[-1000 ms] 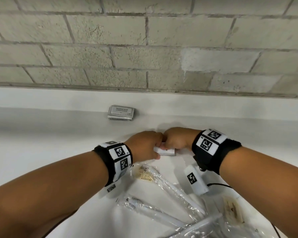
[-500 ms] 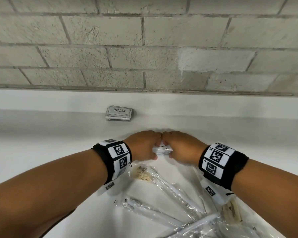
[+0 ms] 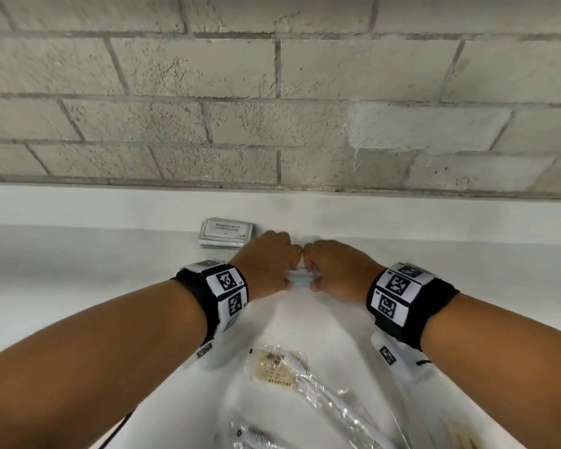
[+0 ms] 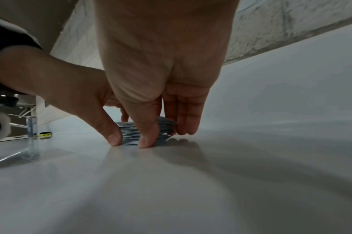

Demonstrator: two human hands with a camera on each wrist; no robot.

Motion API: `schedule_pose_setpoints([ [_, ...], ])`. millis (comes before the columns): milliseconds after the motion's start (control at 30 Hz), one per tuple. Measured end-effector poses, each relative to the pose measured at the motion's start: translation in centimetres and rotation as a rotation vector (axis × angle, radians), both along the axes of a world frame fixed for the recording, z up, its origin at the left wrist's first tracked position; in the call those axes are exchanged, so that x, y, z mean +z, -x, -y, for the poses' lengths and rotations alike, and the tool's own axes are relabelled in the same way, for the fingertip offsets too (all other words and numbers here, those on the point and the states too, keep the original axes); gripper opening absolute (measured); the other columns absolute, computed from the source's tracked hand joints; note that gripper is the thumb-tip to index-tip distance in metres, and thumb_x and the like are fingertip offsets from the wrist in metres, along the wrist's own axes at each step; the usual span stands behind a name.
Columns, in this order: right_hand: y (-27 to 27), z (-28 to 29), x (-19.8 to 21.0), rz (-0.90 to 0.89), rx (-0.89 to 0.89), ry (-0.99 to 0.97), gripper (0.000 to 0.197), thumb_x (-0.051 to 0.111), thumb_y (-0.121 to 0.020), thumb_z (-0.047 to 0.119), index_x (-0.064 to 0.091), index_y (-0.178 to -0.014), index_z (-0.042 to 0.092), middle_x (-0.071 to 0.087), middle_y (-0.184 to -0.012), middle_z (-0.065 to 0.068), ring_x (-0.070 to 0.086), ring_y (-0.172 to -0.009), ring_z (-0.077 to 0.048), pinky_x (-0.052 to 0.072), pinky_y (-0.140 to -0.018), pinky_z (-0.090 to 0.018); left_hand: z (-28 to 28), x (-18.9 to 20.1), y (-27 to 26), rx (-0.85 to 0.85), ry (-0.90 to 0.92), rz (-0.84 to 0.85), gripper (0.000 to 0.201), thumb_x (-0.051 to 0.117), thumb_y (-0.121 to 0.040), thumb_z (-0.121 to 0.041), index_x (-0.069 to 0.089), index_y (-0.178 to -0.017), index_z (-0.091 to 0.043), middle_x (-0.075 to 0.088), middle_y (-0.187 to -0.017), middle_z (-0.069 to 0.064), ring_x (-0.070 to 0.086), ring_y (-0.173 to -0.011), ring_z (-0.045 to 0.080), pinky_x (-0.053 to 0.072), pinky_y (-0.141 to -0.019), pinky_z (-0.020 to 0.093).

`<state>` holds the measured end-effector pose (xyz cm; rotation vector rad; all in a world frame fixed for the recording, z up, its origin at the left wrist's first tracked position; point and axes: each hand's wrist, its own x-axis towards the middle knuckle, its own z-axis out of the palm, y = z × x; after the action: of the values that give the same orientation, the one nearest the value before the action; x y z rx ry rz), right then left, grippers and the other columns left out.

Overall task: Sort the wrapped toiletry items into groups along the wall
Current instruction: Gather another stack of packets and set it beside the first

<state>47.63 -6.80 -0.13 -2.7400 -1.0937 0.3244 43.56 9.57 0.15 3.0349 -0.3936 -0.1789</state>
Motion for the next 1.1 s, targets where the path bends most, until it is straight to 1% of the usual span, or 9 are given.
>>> schedule_pose_setpoints([
  [67, -1.6, -1.2, -0.1, 0.035, 0.008, -0.005, 0.026, 0.069, -0.079, 0.019, 0.056, -0.102, 0.014, 0.059, -0.108, -0.006, 0.056, -0.099, -0.024, 0.044, -0.077, -0.032, -0.6, 0.2, -1.3, 0.038, -0.047, 0.045, 0.028, 0.072, -0.078, -0.032, 0.06, -0.101, -0.022, 0.049, -0.11, 0.001, 0.047, -0.105, 0.021, 0.048, -0.087, 0.038],
  [133, -3.0, -2.3, -0.1, 0.079, 0.009, -0.02, 0.031, 0.067, -0.081, 0.018, 0.057, -0.11, 0.015, 0.058, -0.11, -0.006, 0.056, -0.103, -0.026, 0.048, -0.08, -0.035, -1.1, 0.3, -2.4, 0.081, -0.035, 0.069, 0.031, 0.071, -0.08, -0.027, 0.059, -0.108, -0.021, 0.048, -0.113, 0.003, 0.047, -0.106, 0.024, 0.05, -0.083, 0.04],
  [300, -4.6, -3.5, -0.6, 0.215, -0.031, 0.03, 0.041, 0.059, -0.087, 0.023, 0.052, -0.128, 0.018, 0.045, -0.117, -0.008, 0.055, -0.102, -0.028, 0.051, -0.075, -0.039, -1.4, 0.3, -4.2, 0.138, -0.055, 0.103, 0.04, 0.061, -0.087, -0.021, 0.054, -0.127, -0.022, 0.045, -0.125, 0.006, 0.048, -0.113, 0.029, 0.05, -0.082, 0.041],
  [400, -5.0, -3.7, -1.1, 0.25, -0.039, 0.056, 0.041, 0.055, -0.09, 0.023, 0.051, -0.13, 0.016, 0.047, -0.119, -0.009, 0.059, -0.097, -0.029, 0.051, -0.072, -0.038, -0.8, 0.4, -4.7, 0.189, -0.12, 0.09, 0.039, 0.054, -0.092, -0.018, 0.048, -0.131, -0.017, 0.042, -0.129, 0.01, 0.058, -0.103, 0.033, 0.05, -0.077, 0.042],
  [500, -5.2, -3.8, -1.3, 0.209, -0.049, 0.03, 0.044, 0.056, -0.09, 0.023, 0.05, -0.133, 0.017, 0.046, -0.121, -0.01, 0.061, -0.093, -0.032, 0.052, -0.073, -0.038, -0.6, 0.1, -5.0, 0.218, -0.085, 0.05, 0.038, 0.05, -0.093, -0.014, 0.046, -0.131, -0.015, 0.042, -0.131, 0.012, 0.062, -0.099, 0.034, 0.05, -0.076, 0.04],
  [633, -5.1, -3.5, -1.5, 0.133, -0.043, -0.054, 0.039, 0.062, -0.087, 0.021, 0.056, -0.125, 0.014, 0.048, -0.118, -0.013, 0.062, -0.09, -0.036, 0.053, -0.078, -0.041, -0.8, -0.4, -5.1, 0.243, 0.046, 0.018, 0.036, 0.052, -0.092, -0.017, 0.05, -0.128, -0.017, 0.048, -0.128, 0.013, 0.061, -0.105, 0.036, 0.05, -0.085, 0.041],
  [833, -5.7, -3.7, -1.4, 0.145, -0.072, -0.037, 0.021, 0.055, -0.09, 0.013, 0.062, -0.108, 0.006, 0.051, -0.111, -0.015, 0.061, -0.089, -0.038, 0.051, -0.076, -0.041, -1.2, -0.1, -5.2, 0.218, 0.089, 0.024, 0.018, 0.05, -0.091, -0.014, 0.059, -0.105, -0.009, 0.055, -0.116, 0.015, 0.06, -0.101, 0.035, 0.048, -0.086, 0.039],
  [967, -5.6, -3.6, -1.2, 0.152, -0.055, -0.013, 0.024, 0.055, -0.09, 0.016, 0.061, -0.112, 0.009, 0.05, -0.112, -0.013, 0.061, -0.09, -0.037, 0.051, -0.075, -0.038, -1.1, 0.0, -5.1, 0.222, 0.076, 0.024, 0.019, 0.052, -0.091, -0.016, 0.058, -0.108, -0.01, 0.054, -0.117, 0.014, 0.06, -0.1, 0.034, 0.048, -0.083, 0.039],
  [1100, -4.9, -2.5, -0.2, 0.17, -0.069, -0.04, 0.036, 0.063, -0.085, 0.023, 0.059, -0.12, 0.019, 0.046, -0.116, -0.007, 0.06, -0.09, -0.032, 0.051, -0.073, -0.038, -1.0, 0.9, -4.8, 0.267, 0.066, 0.057, 0.032, 0.059, -0.087, -0.017, 0.051, -0.117, -0.009, 0.051, -0.121, 0.014, 0.06, -0.099, 0.036, 0.051, -0.081, 0.041],
])
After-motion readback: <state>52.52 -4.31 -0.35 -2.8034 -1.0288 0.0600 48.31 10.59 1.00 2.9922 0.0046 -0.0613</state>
